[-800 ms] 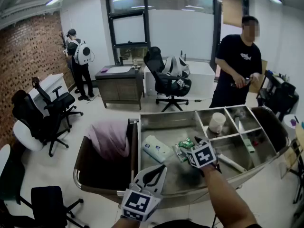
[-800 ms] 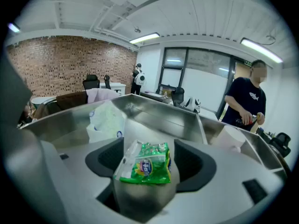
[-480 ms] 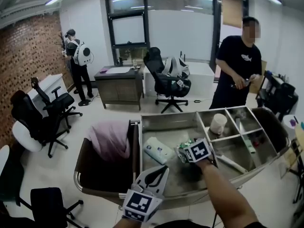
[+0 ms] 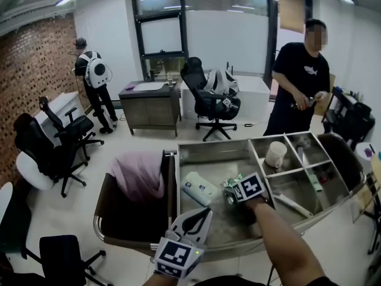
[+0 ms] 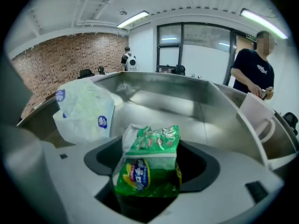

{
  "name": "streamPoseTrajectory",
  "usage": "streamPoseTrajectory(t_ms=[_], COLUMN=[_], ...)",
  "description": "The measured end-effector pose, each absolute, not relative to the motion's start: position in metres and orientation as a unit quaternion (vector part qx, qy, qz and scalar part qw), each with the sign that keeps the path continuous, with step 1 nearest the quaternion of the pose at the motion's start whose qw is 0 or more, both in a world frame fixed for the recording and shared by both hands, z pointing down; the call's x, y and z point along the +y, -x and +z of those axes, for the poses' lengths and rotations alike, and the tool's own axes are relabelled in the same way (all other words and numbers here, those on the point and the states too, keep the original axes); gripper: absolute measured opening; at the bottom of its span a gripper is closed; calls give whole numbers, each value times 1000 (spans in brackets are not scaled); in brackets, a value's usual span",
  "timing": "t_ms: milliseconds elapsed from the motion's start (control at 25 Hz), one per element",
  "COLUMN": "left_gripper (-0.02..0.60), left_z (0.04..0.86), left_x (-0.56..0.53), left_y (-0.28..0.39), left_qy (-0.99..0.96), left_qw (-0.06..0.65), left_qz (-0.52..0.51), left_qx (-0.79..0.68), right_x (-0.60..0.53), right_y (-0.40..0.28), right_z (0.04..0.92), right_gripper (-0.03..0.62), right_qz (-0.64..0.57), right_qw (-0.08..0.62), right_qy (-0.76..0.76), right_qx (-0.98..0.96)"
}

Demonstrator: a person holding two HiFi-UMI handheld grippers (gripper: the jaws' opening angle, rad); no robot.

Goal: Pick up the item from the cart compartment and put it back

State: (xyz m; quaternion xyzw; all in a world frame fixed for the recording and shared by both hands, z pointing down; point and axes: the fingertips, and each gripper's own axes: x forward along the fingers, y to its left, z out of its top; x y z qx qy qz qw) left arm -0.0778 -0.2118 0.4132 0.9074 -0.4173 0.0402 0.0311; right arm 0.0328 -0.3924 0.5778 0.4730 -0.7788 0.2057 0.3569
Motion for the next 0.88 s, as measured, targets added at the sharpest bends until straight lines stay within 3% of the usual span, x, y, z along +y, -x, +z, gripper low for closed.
streamPoseTrajectory(t_ms=[80,160,280,560,880], left_gripper=[0,0,0,0,0], left_z=[413,413,412,412,402], left_x=[-211,-209,-208,-204,-203], left_y=[77,77,78,75,70], left_qy=[-907,-907,-905,-901,-890], left_qw=[33,31,28,27,23], left_qz=[41,42,42,42,32], left_qx=[-418,-418,-422,-432,-455], right_x=[-390,-386,-381,-377,-357], right_y=[-32,-29,-27,-29,-24], right_z=[577,573,566,544,459], right_gripper=[371,265,220,199,198], right_qz=[211,225,237,219,168], right_qw=[355,345,329,302,200], right_qy=[-467,-458,-450,-455,-457], right_qx=[-782,-788,-796,-809,-850])
